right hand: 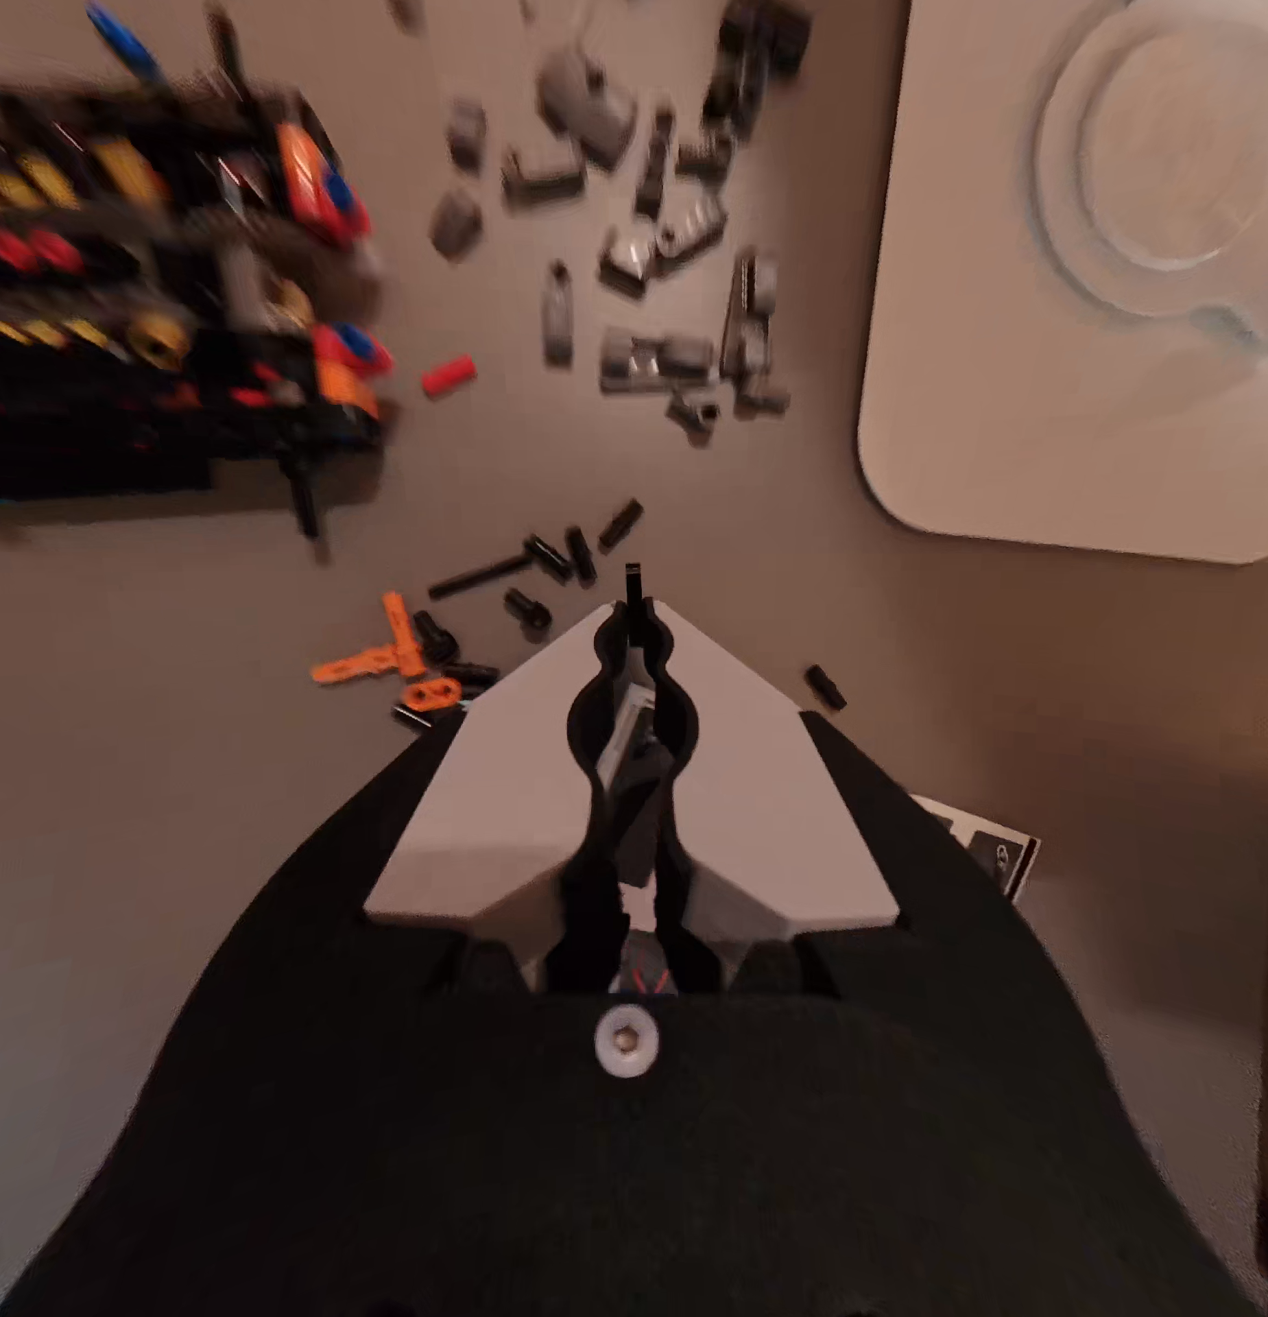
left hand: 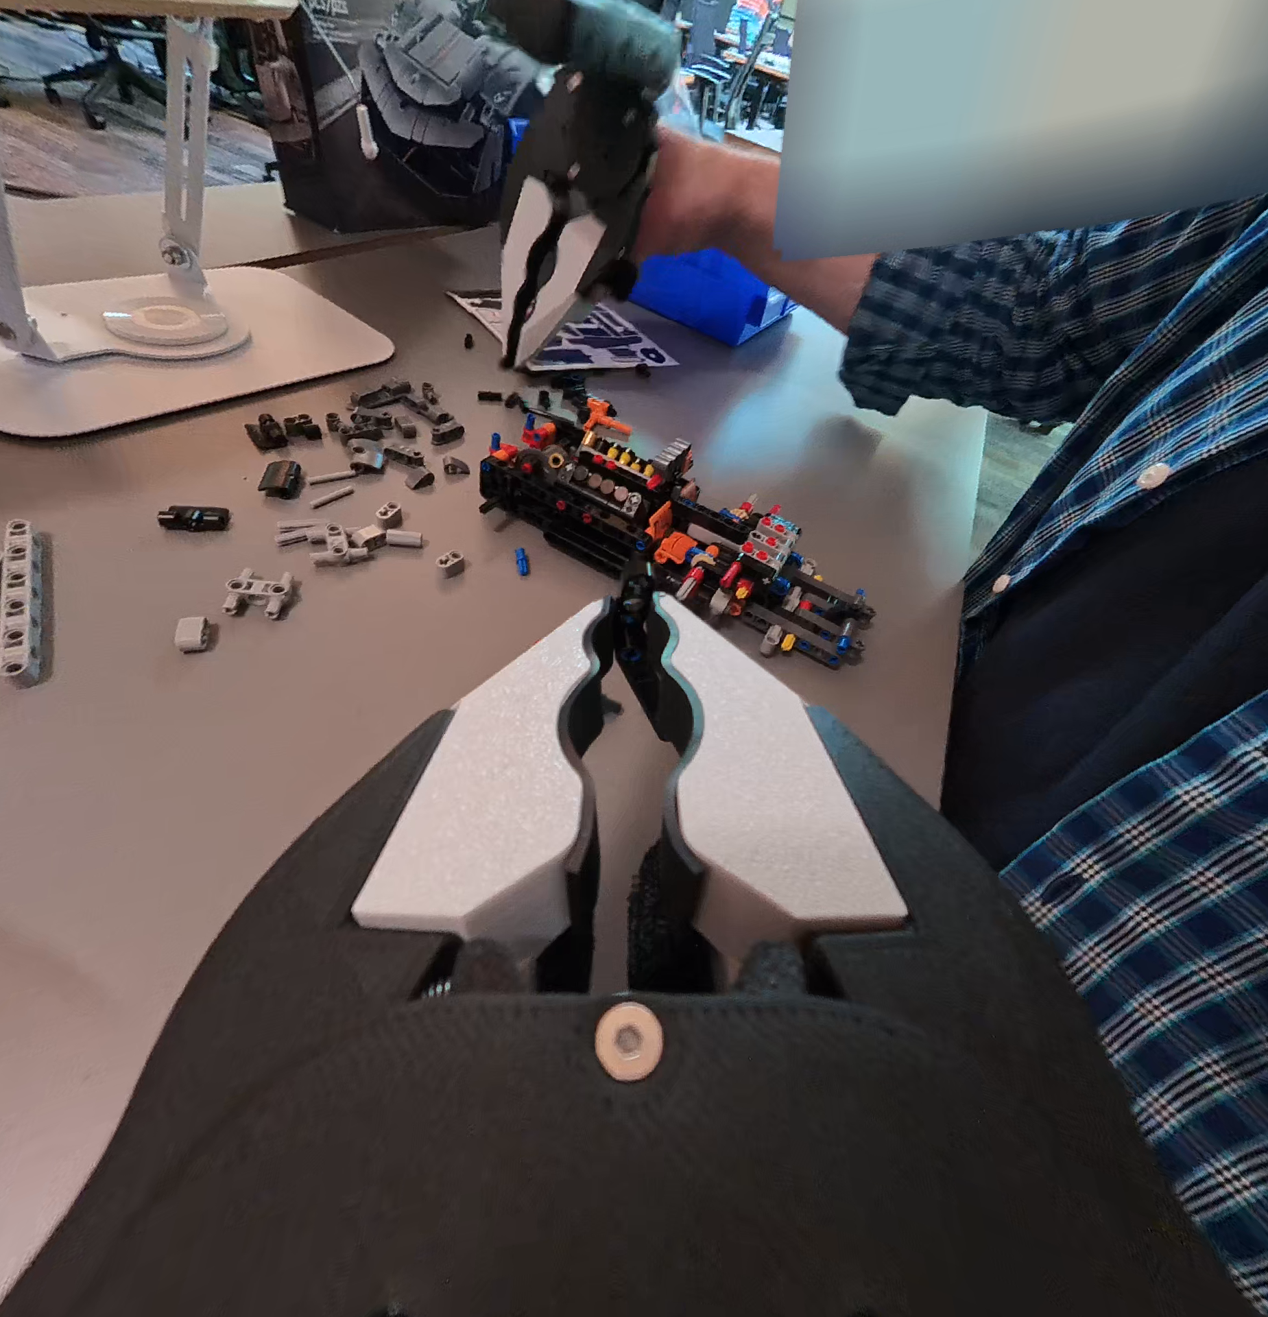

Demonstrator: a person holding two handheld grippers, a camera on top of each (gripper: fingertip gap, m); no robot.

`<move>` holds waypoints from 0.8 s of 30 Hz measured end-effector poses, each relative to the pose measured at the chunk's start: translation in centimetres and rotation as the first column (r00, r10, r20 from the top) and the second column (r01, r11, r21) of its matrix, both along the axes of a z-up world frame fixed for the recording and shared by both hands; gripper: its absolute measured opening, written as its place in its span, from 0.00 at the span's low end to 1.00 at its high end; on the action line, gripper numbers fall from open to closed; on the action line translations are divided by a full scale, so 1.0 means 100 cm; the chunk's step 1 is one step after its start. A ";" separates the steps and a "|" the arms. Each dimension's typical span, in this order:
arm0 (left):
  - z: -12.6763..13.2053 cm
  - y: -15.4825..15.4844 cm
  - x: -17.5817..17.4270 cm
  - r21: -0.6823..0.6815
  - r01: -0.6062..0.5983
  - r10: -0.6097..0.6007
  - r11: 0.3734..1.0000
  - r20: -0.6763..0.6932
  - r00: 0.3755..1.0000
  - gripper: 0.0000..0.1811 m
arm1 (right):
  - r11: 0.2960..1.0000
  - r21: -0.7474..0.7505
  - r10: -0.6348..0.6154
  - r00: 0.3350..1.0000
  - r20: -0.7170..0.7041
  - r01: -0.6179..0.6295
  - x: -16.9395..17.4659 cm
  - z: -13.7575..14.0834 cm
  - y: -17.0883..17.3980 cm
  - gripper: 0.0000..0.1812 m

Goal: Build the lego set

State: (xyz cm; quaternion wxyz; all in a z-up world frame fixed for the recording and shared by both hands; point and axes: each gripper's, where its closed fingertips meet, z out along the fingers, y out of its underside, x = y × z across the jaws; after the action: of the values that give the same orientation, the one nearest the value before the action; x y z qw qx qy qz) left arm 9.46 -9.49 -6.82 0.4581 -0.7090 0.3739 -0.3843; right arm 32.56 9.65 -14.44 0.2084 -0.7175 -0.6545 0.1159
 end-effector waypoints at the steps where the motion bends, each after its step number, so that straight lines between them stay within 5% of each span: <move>1: 0.000 0.001 -0.002 -0.002 -0.008 0.008 1.000 0.001 1.000 0.04 | 1.000 -0.013 -0.009 0.999 -0.042 0.009 -0.007 0.011 -0.006 0.00; 5: 0.007 0.000 -0.005 -0.042 -0.002 0.006 0.999 0.099 0.995 0.04 | 0.993 -0.106 0.018 0.960 -0.280 -0.050 -0.064 0.064 -0.056 0.00; 11: 0.030 0.001 -0.011 -0.060 0.063 -0.042 0.996 0.303 0.952 0.04 | 0.920 -0.246 0.107 0.800 -0.590 -0.305 -0.161 0.129 -0.147 0.00; 15: 0.016 -0.001 -0.011 -0.071 0.064 -0.044 0.995 0.252 0.967 0.04 | 0.913 -0.242 0.135 0.803 -0.580 -0.329 -0.191 0.123 -0.162 0.00; 20: -0.025 -0.002 -0.014 -0.021 -0.006 0.006 1.000 -0.028 1.000 0.04 | 0.916 -0.255 0.144 0.847 -0.512 -0.310 -0.203 0.095 -0.172 0.00; 24: -0.034 -0.003 -0.015 0.022 0.001 0.001 1.000 -0.111 0.994 0.04 | 0.924 -0.253 0.147 0.877 -0.457 -0.286 -0.206 0.077 -0.178 0.00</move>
State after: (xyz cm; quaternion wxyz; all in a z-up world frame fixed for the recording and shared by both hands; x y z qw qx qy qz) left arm 7.94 -9.76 -10.19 0.4442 -0.7243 0.4030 -0.3400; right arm 11.92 -8.17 -6.74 0.2168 -0.6191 -0.6424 0.3963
